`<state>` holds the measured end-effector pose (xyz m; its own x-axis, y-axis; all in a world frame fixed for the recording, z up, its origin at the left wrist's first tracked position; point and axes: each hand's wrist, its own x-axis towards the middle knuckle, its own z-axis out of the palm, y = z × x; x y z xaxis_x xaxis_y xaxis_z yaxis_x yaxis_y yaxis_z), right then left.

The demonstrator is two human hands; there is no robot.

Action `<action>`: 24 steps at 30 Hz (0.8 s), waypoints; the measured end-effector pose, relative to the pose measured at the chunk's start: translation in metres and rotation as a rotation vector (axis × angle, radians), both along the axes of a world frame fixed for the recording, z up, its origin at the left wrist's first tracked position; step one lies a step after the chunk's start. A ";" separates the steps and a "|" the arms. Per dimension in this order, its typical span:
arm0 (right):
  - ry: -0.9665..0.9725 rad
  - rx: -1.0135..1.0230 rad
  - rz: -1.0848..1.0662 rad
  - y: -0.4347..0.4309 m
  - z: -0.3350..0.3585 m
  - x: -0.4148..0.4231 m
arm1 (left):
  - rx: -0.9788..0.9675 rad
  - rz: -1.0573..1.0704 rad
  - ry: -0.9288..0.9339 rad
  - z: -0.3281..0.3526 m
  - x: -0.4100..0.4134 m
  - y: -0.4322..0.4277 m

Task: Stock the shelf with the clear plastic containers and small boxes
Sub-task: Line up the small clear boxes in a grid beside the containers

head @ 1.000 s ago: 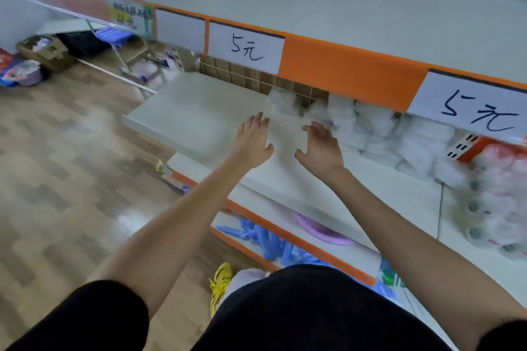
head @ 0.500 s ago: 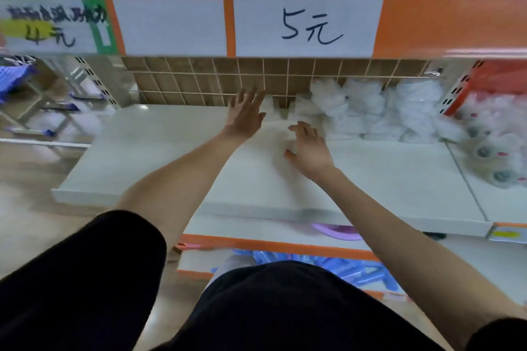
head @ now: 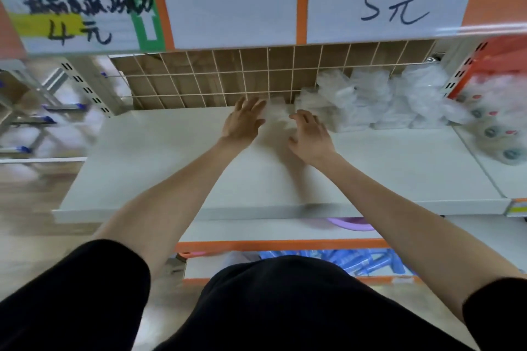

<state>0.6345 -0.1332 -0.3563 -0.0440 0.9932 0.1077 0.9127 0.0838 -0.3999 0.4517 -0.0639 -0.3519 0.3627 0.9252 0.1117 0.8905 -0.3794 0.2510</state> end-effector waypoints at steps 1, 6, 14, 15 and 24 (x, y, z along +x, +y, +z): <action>-0.017 0.004 0.011 0.007 0.001 -0.007 | -0.011 0.018 -0.001 -0.001 -0.009 -0.007; -0.108 -0.037 0.078 0.041 0.002 -0.042 | -0.032 0.075 0.026 -0.011 -0.059 -0.041; -0.186 -0.180 0.030 0.035 -0.005 -0.061 | -0.042 0.052 0.031 -0.009 -0.097 -0.075; -0.195 -0.171 0.018 0.025 -0.007 -0.061 | -0.048 0.045 0.047 -0.008 -0.098 -0.078; -0.278 -0.064 0.012 -0.071 0.007 -0.052 | -0.121 -0.007 0.095 -0.005 -0.097 -0.116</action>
